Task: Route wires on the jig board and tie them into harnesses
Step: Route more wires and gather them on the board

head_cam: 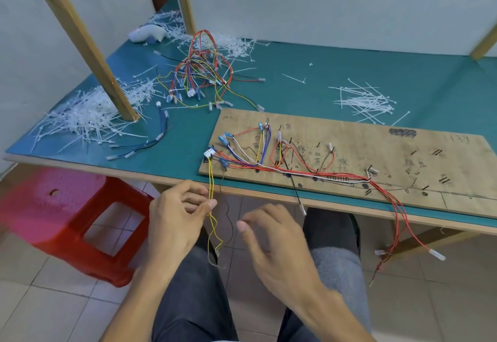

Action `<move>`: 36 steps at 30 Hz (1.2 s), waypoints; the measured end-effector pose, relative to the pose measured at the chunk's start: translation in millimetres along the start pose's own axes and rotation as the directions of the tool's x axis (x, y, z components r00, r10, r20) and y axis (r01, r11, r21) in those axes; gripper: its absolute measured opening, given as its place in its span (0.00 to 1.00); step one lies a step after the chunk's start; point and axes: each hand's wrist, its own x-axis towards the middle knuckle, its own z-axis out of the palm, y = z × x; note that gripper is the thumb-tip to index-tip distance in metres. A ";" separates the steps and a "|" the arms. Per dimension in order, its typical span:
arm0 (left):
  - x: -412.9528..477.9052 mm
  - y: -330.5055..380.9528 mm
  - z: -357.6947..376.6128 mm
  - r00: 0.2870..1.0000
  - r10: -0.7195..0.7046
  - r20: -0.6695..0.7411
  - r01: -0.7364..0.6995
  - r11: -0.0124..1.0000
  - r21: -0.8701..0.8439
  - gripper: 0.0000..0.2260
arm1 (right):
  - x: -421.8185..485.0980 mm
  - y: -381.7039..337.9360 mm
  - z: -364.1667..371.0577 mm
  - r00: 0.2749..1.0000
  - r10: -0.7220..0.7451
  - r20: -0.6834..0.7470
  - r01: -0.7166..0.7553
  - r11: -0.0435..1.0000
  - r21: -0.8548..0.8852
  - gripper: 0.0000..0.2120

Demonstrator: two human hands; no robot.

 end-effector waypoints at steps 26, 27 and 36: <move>5.1 20.0 7.8 0.928 -0.183 0.325 0.296 0.891 -0.344 0.11 | -18.2 -7.6 -26.9 0.703 -0.089 0.705 -0.534 0.589 0.607 0.12; 4.8 18.1 8.7 0.938 -0.172 0.299 0.263 0.918 -0.297 0.12 | -20.9 -4.5 -38.8 0.714 -0.073 0.696 -0.540 0.576 0.614 0.12; 6.6 25.0 12.0 0.987 -0.084 0.135 0.085 0.996 -0.007 0.11 | -37.9 34.5 -117.2 0.781 0.070 0.621 -0.571 0.482 0.665 0.20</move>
